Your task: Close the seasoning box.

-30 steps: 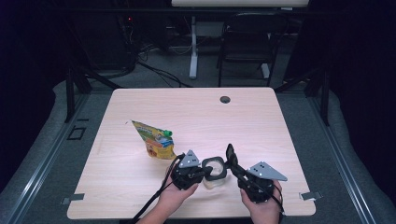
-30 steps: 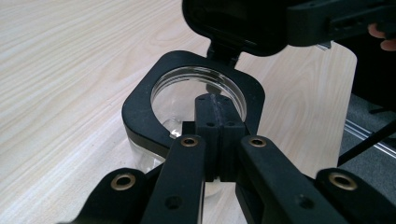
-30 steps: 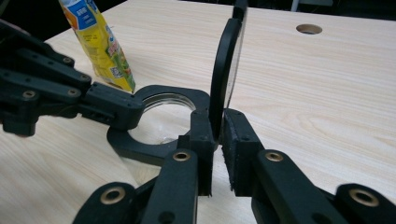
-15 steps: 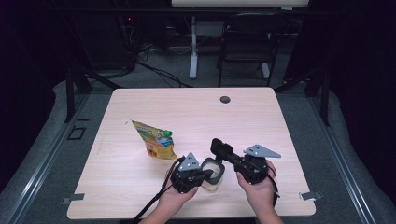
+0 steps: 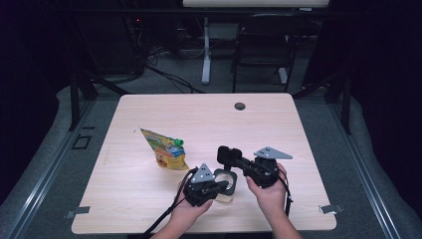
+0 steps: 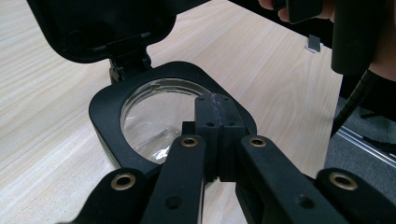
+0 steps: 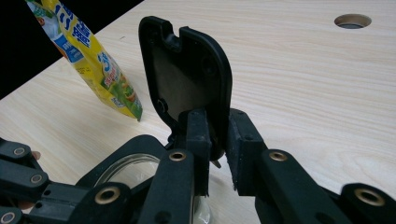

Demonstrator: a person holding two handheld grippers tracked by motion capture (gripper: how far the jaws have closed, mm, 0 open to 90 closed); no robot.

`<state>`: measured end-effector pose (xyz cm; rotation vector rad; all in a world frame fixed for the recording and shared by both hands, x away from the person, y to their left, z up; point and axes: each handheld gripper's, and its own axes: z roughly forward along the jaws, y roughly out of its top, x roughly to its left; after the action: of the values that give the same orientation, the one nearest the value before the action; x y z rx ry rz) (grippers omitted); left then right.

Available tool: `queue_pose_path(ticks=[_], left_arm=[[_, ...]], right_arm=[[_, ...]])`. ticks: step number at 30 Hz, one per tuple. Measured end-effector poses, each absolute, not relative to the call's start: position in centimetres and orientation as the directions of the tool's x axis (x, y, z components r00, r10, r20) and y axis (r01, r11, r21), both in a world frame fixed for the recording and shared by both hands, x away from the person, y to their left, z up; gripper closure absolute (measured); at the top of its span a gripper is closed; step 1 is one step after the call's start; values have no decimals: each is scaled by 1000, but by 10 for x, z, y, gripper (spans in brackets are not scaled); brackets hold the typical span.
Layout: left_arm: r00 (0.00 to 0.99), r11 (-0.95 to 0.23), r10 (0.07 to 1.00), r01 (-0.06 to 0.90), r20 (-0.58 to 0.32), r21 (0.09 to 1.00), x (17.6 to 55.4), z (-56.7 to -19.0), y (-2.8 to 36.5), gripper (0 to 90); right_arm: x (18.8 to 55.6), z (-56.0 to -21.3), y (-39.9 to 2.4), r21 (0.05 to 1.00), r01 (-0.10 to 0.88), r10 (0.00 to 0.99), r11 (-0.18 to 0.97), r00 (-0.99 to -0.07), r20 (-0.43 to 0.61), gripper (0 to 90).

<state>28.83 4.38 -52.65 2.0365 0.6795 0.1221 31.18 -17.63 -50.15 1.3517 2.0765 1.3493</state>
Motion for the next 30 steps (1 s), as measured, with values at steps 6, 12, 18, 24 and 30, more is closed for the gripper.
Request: queue_pose_path(ticks=[6, 12, 18, 24, 30], left_arm=[[837, -382, 515, 417, -184, 825, 288, -525, 45, 900], [834, -381, 520, 422, -187, 823, 292, -527, 46, 900], [825, -381, 533, 432, -188, 818, 293, -530, 47, 900], [825, -400, 538, 429, -171, 810, 292, -529, 50, 900], [823, -391, 538, 436, -183, 811, 286, -531, 62, 898]], right_arm=[[321, -503, -172, 838, 538, 827, 93, -510, 236, 785], [325, -504, -171, 840, 535, 818, 95, -522, 240, 782], [327, -504, -170, 838, 536, 813, 97, -529, 244, 778], [327, -505, -168, 840, 533, 809, 95, -534, 247, 780], [322, -505, -157, 842, 526, 795, 118, -558, 237, 786]])
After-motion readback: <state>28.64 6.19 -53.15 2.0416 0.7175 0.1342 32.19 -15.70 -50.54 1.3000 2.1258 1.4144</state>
